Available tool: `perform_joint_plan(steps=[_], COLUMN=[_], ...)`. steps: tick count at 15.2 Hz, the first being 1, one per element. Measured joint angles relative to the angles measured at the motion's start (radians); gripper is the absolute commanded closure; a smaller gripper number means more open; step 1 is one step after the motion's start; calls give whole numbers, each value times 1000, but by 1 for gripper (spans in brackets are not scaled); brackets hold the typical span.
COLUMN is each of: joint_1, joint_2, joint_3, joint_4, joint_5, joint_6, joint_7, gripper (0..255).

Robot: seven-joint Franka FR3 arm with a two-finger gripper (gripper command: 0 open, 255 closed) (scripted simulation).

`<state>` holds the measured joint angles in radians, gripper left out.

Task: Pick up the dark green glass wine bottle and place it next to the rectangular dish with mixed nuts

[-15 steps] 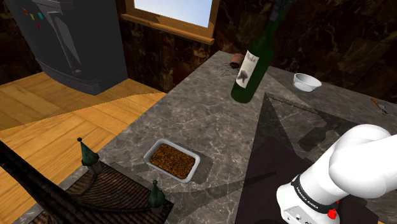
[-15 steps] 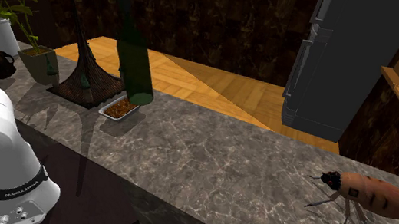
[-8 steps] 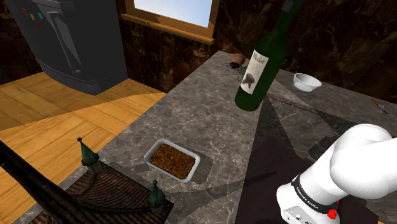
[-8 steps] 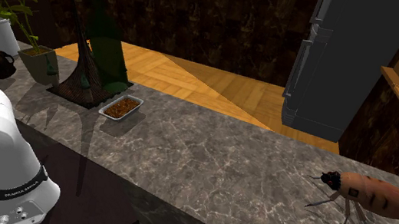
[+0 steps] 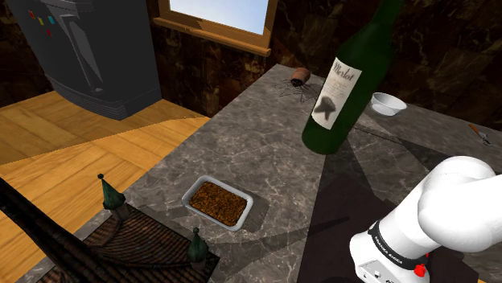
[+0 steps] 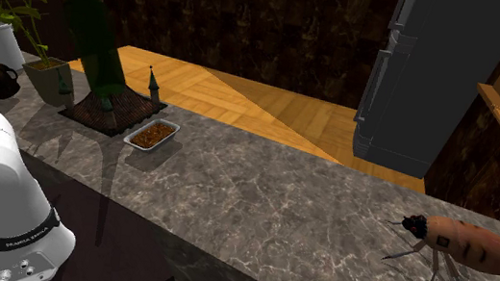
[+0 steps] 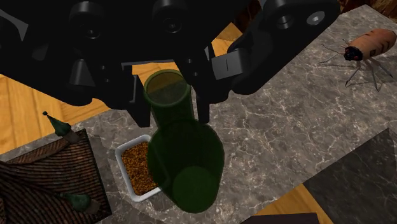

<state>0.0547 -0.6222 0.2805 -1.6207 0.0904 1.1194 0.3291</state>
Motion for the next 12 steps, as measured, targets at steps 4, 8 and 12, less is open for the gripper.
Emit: perform_joint_plan(steps=[4, 8, 12], joint_1=[-1, -14, -21], joint_2=[26, 87, 107], joint_3=[78, 177, 248], joint_4=[114, 270, 338], joint_5=[38, 72, 100], joint_6=[-80, -164, -202], joint_7=[98, 214, 300], gripper=[255, 255, 255])
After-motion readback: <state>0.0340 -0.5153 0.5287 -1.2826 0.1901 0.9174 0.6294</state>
